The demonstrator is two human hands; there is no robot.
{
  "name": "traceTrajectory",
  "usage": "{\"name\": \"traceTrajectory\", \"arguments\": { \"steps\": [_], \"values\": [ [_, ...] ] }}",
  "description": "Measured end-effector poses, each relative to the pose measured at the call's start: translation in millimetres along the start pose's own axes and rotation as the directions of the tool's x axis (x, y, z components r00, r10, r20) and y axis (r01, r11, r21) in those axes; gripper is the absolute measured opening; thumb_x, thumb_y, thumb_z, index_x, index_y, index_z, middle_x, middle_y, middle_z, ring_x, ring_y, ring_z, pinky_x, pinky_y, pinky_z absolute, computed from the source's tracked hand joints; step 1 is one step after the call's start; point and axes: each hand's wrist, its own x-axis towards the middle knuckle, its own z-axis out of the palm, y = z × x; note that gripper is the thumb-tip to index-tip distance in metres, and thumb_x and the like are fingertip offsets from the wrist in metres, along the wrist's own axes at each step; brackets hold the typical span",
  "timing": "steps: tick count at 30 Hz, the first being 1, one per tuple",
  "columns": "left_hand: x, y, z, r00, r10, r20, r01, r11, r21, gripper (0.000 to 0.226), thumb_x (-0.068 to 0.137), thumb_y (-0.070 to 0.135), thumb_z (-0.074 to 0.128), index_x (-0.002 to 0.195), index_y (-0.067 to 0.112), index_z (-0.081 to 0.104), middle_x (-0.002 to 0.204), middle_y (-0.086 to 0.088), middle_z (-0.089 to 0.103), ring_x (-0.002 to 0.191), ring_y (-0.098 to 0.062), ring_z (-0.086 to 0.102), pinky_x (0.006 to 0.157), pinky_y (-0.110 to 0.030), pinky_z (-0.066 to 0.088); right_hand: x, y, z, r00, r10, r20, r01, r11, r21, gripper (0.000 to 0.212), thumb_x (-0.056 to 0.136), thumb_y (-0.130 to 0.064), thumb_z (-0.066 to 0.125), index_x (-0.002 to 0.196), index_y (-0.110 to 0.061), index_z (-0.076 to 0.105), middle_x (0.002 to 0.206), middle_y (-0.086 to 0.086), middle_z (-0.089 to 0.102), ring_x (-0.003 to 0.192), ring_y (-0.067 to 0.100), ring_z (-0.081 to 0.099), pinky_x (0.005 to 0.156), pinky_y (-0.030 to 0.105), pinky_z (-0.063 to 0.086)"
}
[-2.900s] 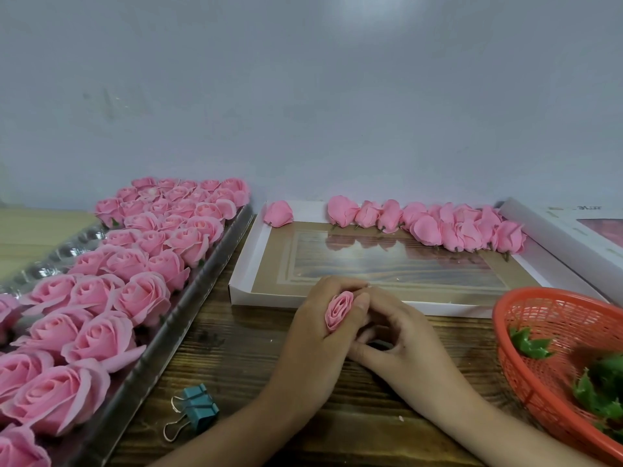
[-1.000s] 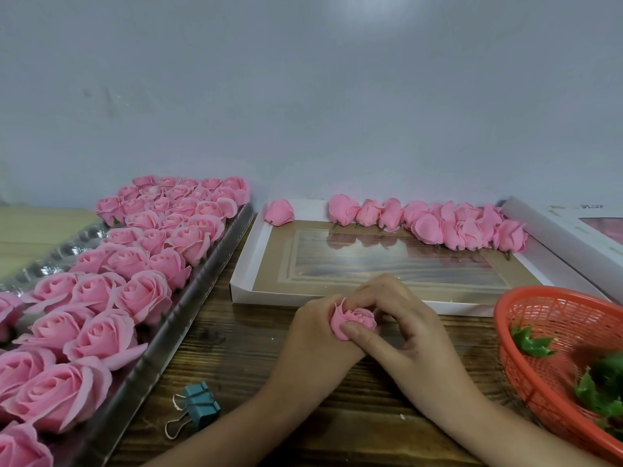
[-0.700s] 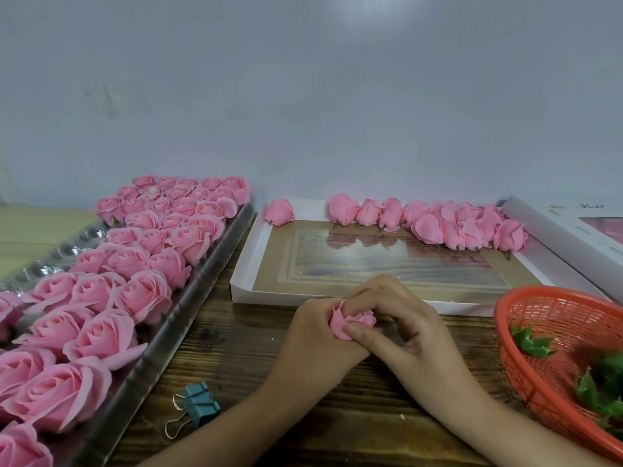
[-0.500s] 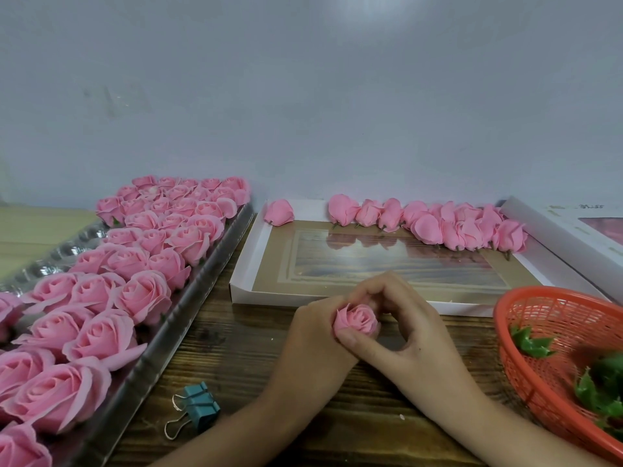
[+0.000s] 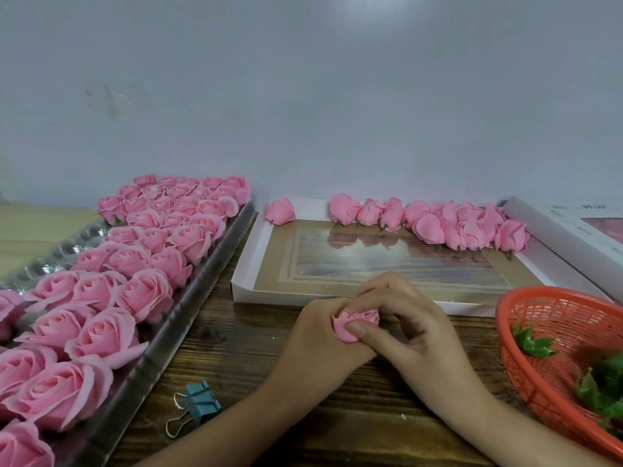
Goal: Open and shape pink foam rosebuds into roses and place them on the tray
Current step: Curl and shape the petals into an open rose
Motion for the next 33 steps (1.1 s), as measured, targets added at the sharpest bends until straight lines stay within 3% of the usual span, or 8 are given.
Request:
{"name": "traceTrajectory", "arguments": {
  "steps": [3,6,9,13,19,25,29,33],
  "values": [
    [3,-2,1,0.997,-0.069,-0.028,0.068,0.997,-0.021,0.01,0.069,0.037,0.064,0.06,0.039,0.061,0.061,0.017,0.059,0.062,-0.001,0.056,0.059,-0.019,0.046,-1,-2,1,0.999,0.015,-0.039,-0.018,0.996,-0.082,0.016,0.081,-0.038,0.072,0.094,-0.032,0.066,0.093,-0.011,0.063,0.09,0.016,0.061,0.077,0.016,0.043],
    [5,-3,3,0.985,-0.172,-0.017,0.17,0.982,-0.078,0.014,0.066,0.029,0.063,0.056,0.032,0.055,0.056,0.021,0.058,0.059,0.0,0.054,0.062,-0.024,0.044,-1,-1,2,0.998,0.045,-0.036,-0.049,0.992,-0.114,0.019,0.081,-0.039,0.072,0.094,-0.028,0.064,0.091,-0.011,0.062,0.088,0.016,0.06,0.074,0.016,0.043],
    [2,-5,1,0.987,-0.158,-0.034,0.159,0.987,0.035,0.034,0.08,0.007,0.066,0.063,0.031,0.05,0.057,0.012,0.055,0.061,-0.005,0.056,0.061,-0.021,0.046,0,-1,2,1.0,0.0,-0.005,-0.001,0.994,-0.106,0.01,0.085,-0.032,0.069,0.091,-0.026,0.066,0.092,-0.014,0.062,0.092,0.013,0.06,0.078,0.013,0.041],
    [2,3,-2,0.997,-0.061,-0.039,0.065,0.992,0.113,0.017,0.08,0.015,0.069,0.069,0.021,0.059,0.065,0.004,0.06,0.068,-0.012,0.059,0.06,-0.021,0.045,-1,-1,0,1.0,-0.011,0.02,0.012,0.998,-0.055,0.006,0.085,-0.028,0.069,0.09,-0.027,0.069,0.094,-0.016,0.06,0.095,0.011,0.061,0.083,0.013,0.041],
    [-1,9,-5,0.998,-0.061,-0.03,0.061,0.998,0.022,0.036,0.078,0.012,0.07,0.059,0.035,0.049,0.051,0.016,0.056,0.052,0.002,0.054,0.051,-0.008,0.036,0,2,0,1.0,-0.014,0.028,0.014,1.0,0.002,0.008,0.084,-0.026,0.069,0.091,-0.022,0.071,0.096,-0.017,0.061,0.096,0.01,0.062,0.084,0.014,0.043],
    [0,4,-1,0.998,-0.065,0.013,0.065,0.997,-0.039,0.021,0.072,0.021,0.073,0.066,0.035,0.059,0.063,0.015,0.06,0.066,-0.001,0.06,0.063,-0.02,0.047,-2,2,0,1.0,0.006,0.01,-0.006,1.0,0.013,0.02,0.083,-0.029,0.074,0.101,-0.022,0.071,0.097,-0.007,0.066,0.096,0.021,0.064,0.083,0.028,0.05],
    [-2,5,-1,0.999,-0.035,-0.001,0.035,0.999,-0.036,0.005,0.073,0.022,0.07,0.071,0.022,0.065,0.07,0.01,0.068,0.067,-0.005,0.063,0.064,-0.024,0.052,-5,0,1,0.996,0.085,-0.026,-0.081,0.99,0.119,0.018,0.087,-0.037,0.065,0.103,-0.03,0.066,0.092,-0.007,0.065,0.091,0.018,0.064,0.08,0.027,0.05],
    [-4,9,-2,0.998,0.017,-0.058,-0.016,1.0,0.007,0.024,0.075,0.012,0.073,0.063,0.027,0.059,0.058,0.012,0.058,0.054,-0.003,0.05,0.054,-0.015,0.04,-3,0,2,0.982,0.174,-0.081,-0.153,0.964,0.217,0.015,0.092,-0.036,0.054,0.094,-0.027,0.065,0.089,0.0,0.066,0.084,0.016,0.064,0.071,0.032,0.053]
  ]
}}
